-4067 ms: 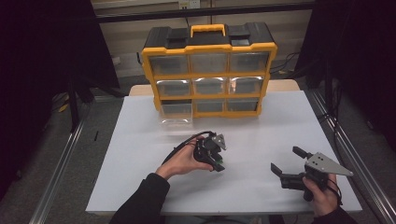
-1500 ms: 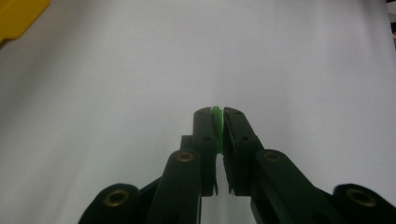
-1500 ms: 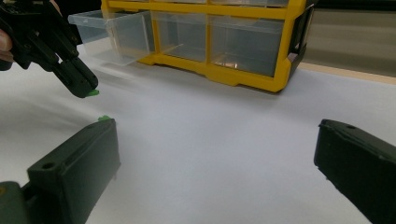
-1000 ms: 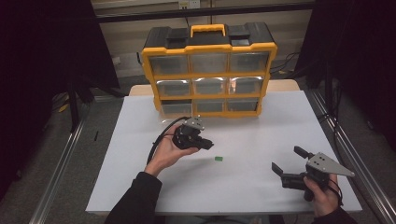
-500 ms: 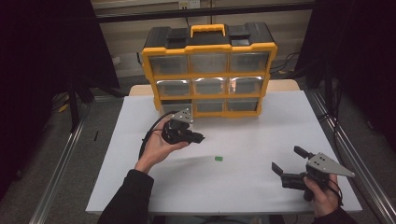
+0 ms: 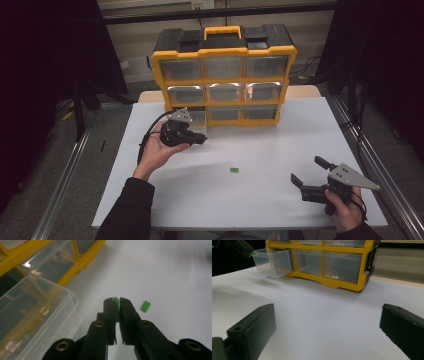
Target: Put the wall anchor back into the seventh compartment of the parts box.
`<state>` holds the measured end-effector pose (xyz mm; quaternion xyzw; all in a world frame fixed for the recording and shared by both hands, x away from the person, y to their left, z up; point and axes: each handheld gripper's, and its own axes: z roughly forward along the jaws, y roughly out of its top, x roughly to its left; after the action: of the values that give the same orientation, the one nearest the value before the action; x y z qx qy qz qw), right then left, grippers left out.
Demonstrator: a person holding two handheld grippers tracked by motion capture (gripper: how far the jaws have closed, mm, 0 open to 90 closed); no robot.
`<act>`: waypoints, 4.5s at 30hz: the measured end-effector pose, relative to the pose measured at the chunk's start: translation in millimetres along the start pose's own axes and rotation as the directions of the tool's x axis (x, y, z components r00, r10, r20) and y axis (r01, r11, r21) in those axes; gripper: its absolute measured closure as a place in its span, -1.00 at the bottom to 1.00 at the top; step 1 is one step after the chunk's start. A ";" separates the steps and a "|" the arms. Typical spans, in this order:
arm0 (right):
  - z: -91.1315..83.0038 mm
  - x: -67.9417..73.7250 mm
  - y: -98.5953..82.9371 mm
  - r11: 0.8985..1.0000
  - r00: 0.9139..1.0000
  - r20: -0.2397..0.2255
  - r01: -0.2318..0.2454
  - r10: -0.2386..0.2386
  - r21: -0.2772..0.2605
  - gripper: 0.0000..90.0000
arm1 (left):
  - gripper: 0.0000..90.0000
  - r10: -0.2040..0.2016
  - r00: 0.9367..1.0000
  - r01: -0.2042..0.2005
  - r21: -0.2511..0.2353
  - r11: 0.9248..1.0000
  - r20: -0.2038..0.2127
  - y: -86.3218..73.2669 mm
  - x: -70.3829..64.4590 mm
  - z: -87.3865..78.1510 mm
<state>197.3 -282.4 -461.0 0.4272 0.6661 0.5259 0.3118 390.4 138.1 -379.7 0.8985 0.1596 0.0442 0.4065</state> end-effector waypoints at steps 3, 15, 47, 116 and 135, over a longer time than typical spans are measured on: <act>0.2 -0.1 0.0 1.000 1.000 0.000 0.000 0.000 -0.002 -1.00 | 0.88 0.001 1.000 -0.001 0.011 1.000 -0.012 1.3 2.2 -3.8; 0.0 -0.2 -0.1 1.000 1.000 -0.006 0.007 -0.007 -0.006 -1.00 | 0.88 -0.003 0.998 0.005 0.019 1.000 -0.069 10.4 19.1 -23.9; -0.1 -0.2 -0.6 1.000 1.000 -0.007 0.004 -0.004 -0.001 -1.00 | 0.88 -0.027 0.986 0.060 0.200 0.978 -0.163 19.1 71.2 -19.1; -0.5 -0.9 -0.4 1.000 1.000 -0.008 0.000 0.000 -0.001 -1.00 | 0.66 -0.069 0.977 0.118 0.239 0.964 -0.202 14.1 86.1 1.2; -1.0 -1.2 -0.5 1.000 1.000 -0.004 -0.004 0.004 -0.002 -0.99 | -0.60 -0.150 0.957 0.138 -0.068 0.988 -0.248 0.2 60.9 -17.0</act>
<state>196.8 -283.9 -461.3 0.4272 0.6653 0.5282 0.3097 444.4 169.8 -371.2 0.8611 0.2737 0.1322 0.4075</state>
